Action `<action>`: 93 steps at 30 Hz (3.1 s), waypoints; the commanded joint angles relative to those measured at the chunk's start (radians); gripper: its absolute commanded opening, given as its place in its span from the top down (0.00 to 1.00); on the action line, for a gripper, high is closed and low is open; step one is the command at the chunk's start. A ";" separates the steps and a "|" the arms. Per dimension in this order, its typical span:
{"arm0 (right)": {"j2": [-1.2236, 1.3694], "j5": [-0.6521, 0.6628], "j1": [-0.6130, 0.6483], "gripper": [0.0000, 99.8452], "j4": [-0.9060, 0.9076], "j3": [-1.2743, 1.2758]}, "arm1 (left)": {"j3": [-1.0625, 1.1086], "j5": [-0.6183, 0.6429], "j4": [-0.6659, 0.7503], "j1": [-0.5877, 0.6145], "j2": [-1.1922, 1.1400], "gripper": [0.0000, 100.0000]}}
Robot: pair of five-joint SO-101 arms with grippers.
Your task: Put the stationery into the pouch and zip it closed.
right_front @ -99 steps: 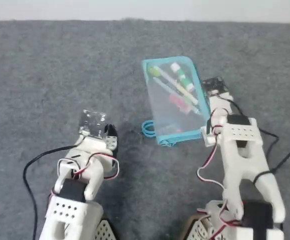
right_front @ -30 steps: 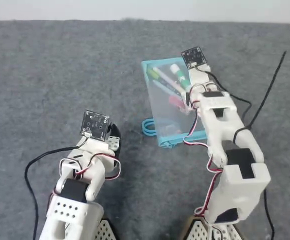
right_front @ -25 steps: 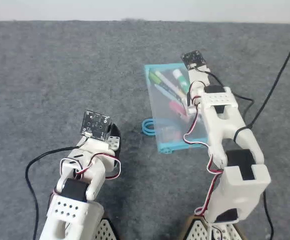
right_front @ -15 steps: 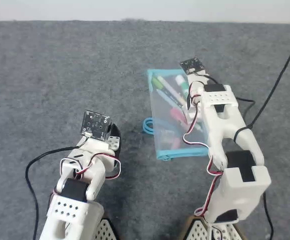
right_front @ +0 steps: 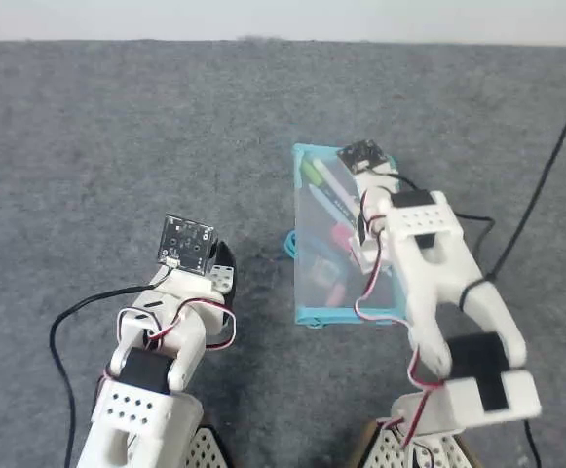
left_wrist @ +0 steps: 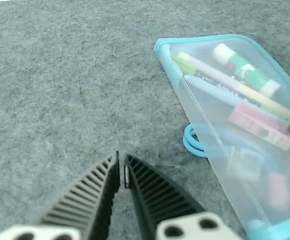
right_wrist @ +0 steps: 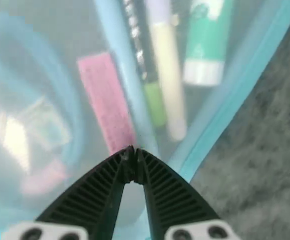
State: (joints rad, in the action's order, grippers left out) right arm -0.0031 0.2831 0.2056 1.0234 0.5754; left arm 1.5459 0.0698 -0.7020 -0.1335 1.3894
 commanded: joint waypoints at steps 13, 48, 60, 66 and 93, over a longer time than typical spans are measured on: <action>-0.315 -0.043 0.005 0.99 0.016 0.038 | -0.015 0.011 0.034 -0.008 -0.003 0.99; 0.001 -0.129 -0.140 0.99 0.093 -0.193 | -0.012 0.011 0.034 -0.008 -0.003 0.99; -0.699 -0.120 -0.139 0.99 0.084 0.252 | -0.024 0.011 0.034 0.080 -0.003 0.99; -0.983 -0.080 -0.140 0.99 0.090 0.453 | -0.125 0.011 0.029 0.338 -0.003 0.99; -1.801 0.115 -0.306 0.99 0.183 1.016 | 0.027 -0.161 -0.201 0.594 0.417 0.99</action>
State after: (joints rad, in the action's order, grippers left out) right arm -1.7983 0.3782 -0.0982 1.2014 1.5988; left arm 1.5321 -0.0744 -0.8124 0.4634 1.5397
